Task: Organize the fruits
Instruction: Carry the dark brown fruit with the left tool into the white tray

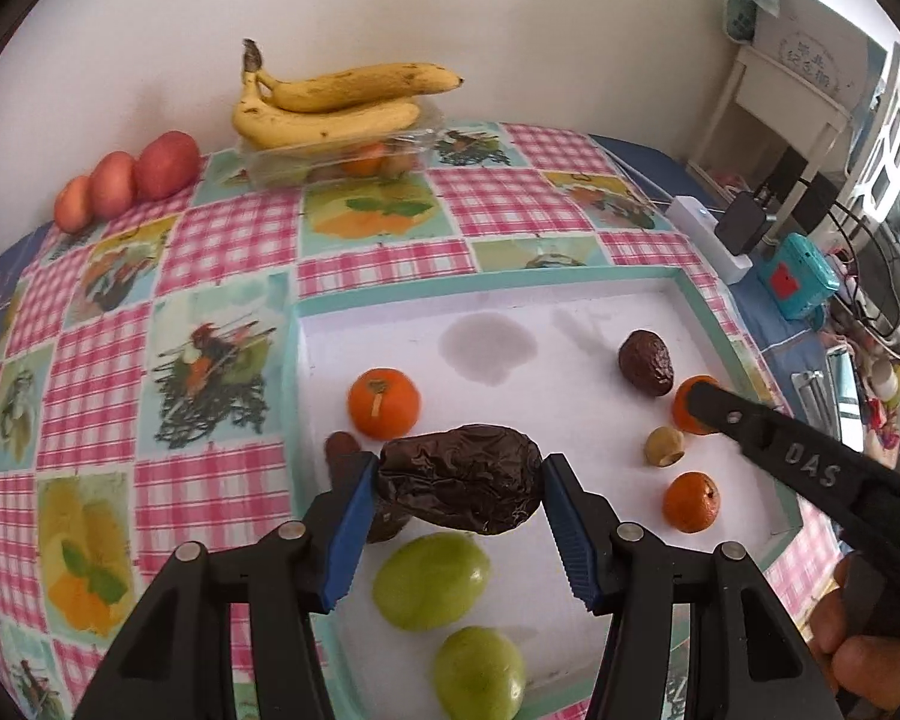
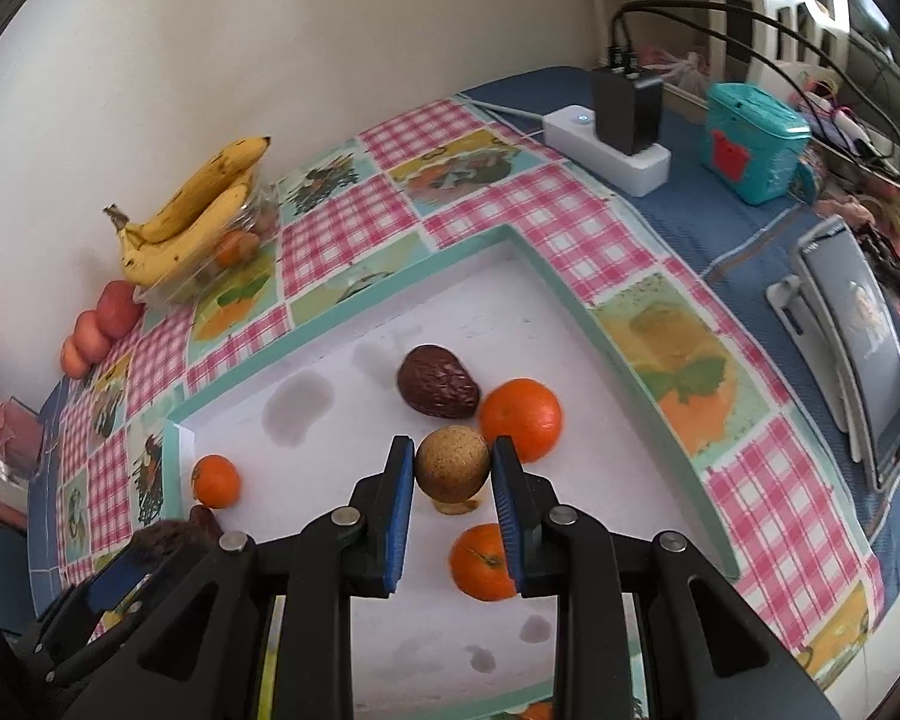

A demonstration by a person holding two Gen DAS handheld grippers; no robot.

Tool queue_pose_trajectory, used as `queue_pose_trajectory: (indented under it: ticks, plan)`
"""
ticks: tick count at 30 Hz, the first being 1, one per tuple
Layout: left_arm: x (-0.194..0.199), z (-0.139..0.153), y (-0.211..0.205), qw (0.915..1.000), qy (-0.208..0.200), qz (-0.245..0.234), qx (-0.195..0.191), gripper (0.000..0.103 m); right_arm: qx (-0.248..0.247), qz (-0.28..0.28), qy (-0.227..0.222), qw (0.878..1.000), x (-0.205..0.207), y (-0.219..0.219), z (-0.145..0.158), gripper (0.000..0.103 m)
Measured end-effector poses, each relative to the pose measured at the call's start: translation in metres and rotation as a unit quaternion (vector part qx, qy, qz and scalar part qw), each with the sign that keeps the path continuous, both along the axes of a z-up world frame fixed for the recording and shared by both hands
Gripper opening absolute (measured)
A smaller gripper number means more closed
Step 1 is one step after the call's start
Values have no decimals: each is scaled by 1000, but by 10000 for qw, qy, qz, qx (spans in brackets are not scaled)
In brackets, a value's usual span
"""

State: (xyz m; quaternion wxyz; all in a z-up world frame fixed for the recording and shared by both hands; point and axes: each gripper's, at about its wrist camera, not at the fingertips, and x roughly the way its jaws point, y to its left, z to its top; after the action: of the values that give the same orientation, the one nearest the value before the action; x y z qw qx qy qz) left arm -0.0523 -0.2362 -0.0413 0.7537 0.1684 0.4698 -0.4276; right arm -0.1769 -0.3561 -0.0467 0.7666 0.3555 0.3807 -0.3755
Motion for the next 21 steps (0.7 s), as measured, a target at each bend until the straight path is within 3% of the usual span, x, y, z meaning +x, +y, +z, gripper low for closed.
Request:
queue_pose_trajectory:
  ticks: [4, 21]
  plan:
    - [7, -5, -1, 9996, 244, 98, -125, 58, 143, 72, -14, 9999, 6, -2, -10, 27]
    - [6, -23, -9, 9998, 27, 36, 213, 58, 182, 104, -116, 9997, 16, -6, -22, 27]
